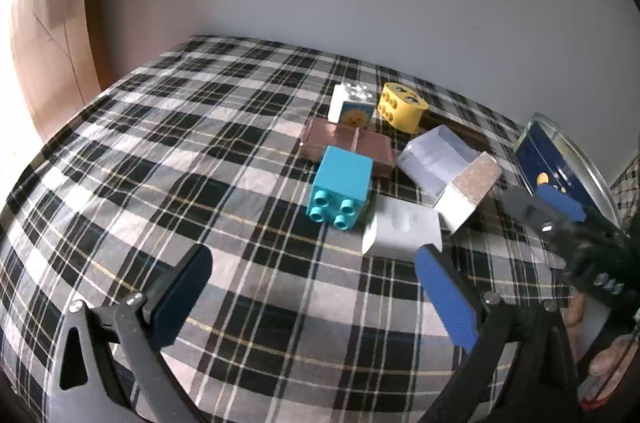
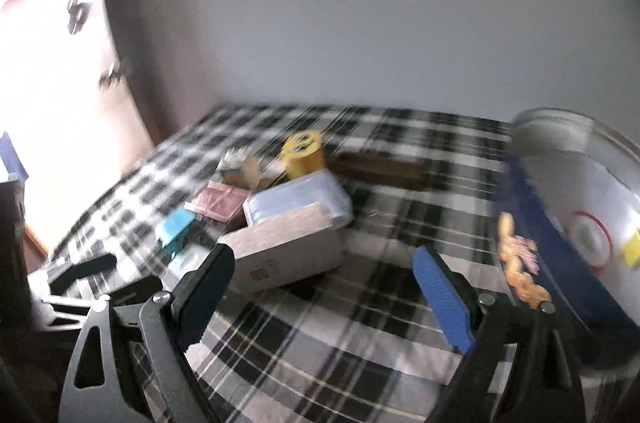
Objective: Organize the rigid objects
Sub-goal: 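Grasp the white plastic box with the left tool while the right tool grasps the floral box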
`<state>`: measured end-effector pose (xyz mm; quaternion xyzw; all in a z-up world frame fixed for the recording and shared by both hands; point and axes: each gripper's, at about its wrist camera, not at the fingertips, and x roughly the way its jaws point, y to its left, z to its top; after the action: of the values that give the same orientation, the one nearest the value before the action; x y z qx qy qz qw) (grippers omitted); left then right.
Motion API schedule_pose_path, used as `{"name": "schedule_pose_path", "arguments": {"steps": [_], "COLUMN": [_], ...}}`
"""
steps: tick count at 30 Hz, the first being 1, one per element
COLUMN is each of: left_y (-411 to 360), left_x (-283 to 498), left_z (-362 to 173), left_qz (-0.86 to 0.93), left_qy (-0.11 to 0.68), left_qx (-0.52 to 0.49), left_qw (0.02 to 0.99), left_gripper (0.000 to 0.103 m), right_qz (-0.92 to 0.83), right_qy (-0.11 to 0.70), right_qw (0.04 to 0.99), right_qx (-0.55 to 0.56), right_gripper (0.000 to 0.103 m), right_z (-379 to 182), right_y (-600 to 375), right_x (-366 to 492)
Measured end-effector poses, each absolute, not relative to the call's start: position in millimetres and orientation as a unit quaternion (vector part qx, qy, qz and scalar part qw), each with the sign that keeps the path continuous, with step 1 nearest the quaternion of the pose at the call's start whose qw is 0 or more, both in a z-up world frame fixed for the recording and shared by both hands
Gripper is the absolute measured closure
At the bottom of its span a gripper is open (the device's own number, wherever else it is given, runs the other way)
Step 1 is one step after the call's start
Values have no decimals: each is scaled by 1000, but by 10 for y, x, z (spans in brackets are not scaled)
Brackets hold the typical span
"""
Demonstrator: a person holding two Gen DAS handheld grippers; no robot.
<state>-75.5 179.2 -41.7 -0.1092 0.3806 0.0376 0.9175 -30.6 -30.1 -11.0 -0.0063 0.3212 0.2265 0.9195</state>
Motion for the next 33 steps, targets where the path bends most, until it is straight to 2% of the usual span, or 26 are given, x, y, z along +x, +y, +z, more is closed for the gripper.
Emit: {"name": "schedule_pose_path", "arguments": {"steps": [14,17,18,19,20,22,24,27,33], "left_y": [1711,1681,1680,1680,1680,1680,1672,1618,1441], "left_x": [-740,-729,-725,-719,-714,-717,-722,-717,-618], "left_z": [-437,-444,-447,-453,-458,-460,-459,-464,-454], "left_qz": [18,13,13,13,13,16,17,10,-3], "left_qy": [391,394,395,396,397,397,395,394,396], "left_qx": [-91,-92,-93,-95,-95,-94,-93,-93,-91], "left_qw": [916,915,914,913,913,913,914,914,914], "left_gripper": [0,1,1,1,1,1,1,1,1], "right_qz": [284,282,283,279,277,281,282,279,299], "right_qy": [388,381,377,378,383,401,402,386,355], "right_qw": [877,880,881,881,879,869,867,873,884], "right_qx": [-28,-30,-33,-46,-58,-74,-85,-105,-47], "right_gripper": [10,10,16,30,37,59,73,76,76], "right_z": [-285,-271,-263,-269,-287,-344,-359,-327,-100], "right_y": [71,71,63,70,90,112,104,85,-142], "right_x": [-41,-91,-105,-116,-114,-112,-139,-218,-303]}}
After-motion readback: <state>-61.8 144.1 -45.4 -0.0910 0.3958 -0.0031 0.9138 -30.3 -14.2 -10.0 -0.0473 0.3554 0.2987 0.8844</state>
